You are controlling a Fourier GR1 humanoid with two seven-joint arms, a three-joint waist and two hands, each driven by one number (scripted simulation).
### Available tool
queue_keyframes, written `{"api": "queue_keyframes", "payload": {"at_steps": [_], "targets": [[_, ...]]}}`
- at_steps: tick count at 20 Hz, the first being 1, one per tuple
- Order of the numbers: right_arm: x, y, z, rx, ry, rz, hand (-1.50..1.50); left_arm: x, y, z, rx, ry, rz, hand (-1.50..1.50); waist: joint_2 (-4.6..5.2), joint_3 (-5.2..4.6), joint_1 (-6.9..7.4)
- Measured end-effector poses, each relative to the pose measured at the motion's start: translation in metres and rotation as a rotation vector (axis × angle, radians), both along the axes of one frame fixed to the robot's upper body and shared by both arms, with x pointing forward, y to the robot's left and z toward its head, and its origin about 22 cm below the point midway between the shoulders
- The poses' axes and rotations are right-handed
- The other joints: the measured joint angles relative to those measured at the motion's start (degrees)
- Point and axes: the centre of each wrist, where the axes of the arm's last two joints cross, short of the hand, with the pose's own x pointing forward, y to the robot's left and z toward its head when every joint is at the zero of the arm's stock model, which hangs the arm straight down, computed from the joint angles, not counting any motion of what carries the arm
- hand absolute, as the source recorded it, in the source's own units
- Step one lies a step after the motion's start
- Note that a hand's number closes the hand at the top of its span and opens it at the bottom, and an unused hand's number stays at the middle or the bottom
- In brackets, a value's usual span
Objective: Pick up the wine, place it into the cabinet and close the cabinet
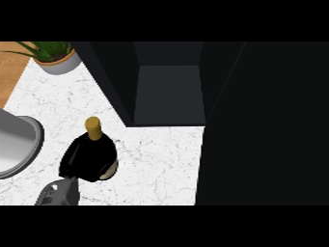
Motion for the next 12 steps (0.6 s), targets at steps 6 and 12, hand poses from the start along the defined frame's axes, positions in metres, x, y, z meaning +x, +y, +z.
{"api": "queue_keyframes", "payload": {"at_steps": [6,12], "targets": [[0.002,0.002,-0.001,0.006,0.004,0.003,-1.5,-0.036,0.017,-0.012,-0.056,-0.103,0.254,1.5,-0.19,-0.05,0.64],[0.0,0.002,-0.002,0.007,0.009,0.005,-1.5,-0.051,0.015,-0.003,-0.121,-0.208,0.315,1.5,-0.18,-0.03,0.5]]}}
